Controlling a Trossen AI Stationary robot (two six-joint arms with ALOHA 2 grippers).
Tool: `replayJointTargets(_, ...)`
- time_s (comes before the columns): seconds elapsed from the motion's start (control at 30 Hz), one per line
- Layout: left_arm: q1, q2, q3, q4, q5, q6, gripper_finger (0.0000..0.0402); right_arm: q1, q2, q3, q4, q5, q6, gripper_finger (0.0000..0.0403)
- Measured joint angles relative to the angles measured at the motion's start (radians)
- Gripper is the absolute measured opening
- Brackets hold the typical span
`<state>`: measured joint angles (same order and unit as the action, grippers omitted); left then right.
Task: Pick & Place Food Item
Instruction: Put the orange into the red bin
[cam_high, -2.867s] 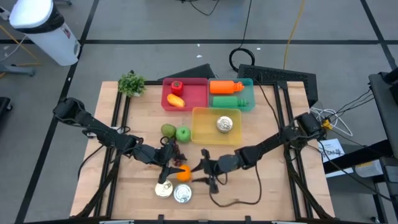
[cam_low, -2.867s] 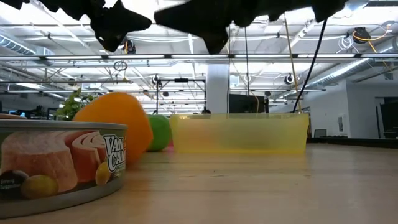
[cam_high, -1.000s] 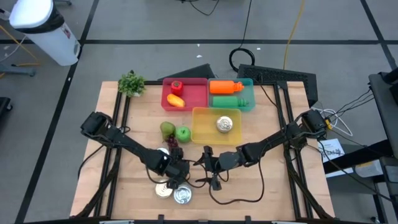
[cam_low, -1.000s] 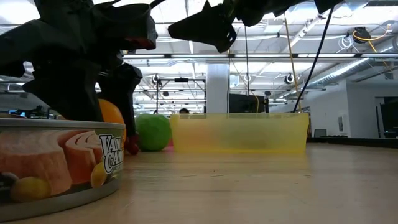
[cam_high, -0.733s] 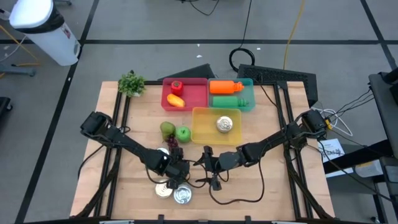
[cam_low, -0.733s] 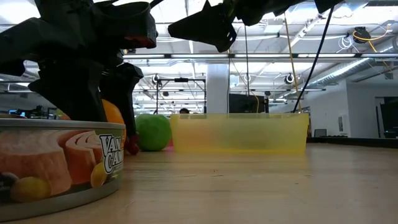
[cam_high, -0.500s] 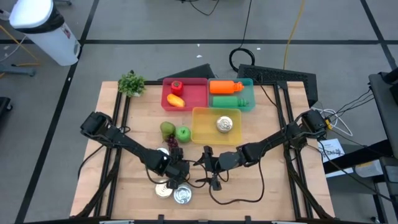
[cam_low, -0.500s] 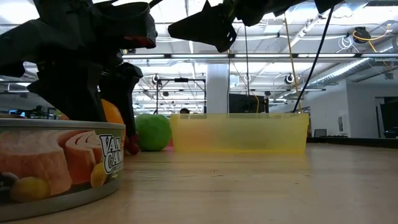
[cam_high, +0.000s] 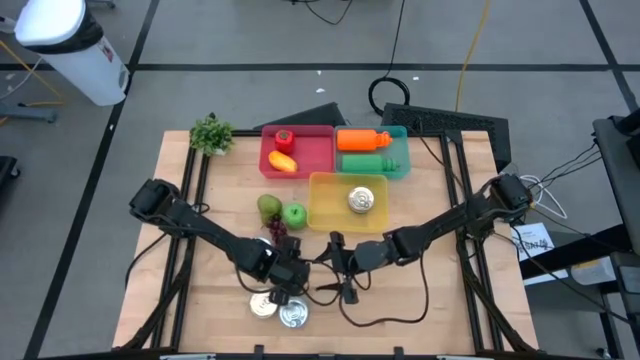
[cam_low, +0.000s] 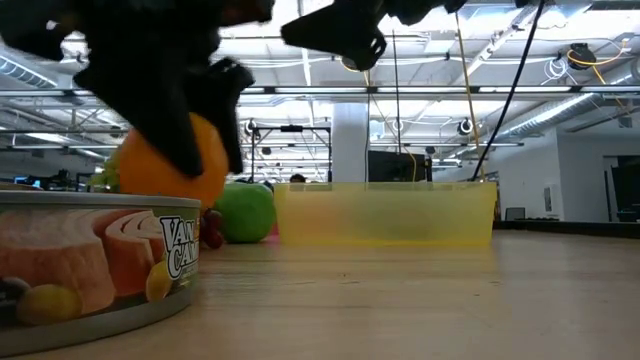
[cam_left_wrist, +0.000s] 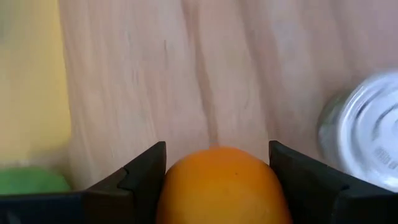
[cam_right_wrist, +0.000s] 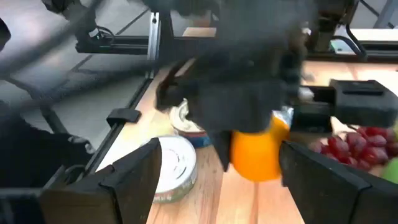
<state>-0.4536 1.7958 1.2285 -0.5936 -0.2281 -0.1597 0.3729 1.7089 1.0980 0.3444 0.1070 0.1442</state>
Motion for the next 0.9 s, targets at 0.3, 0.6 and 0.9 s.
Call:
replayJointTargets(0.3, 0.001, -0.041, -0.019, 0.108, 0.014, 0.021, 0.025, 0.055, -0.181, -0.009, -0.284, 0.105, 0.107, 0.0309)
replayJointTargets(0.6, 0.047, -0.173, -0.219, 0.447, 0.018, 0.035, 0.0249, 0.18, -0.375, -0.189, -0.233, 0.365, 0.136, 0.0309)
replayJointTargets(0.9, 0.161, -0.403, -0.45, 0.728, 0.015, 0.086, 0.0249, 0.195, -0.525, -0.461, 0.111, 0.5, 0.082, 0.0309)
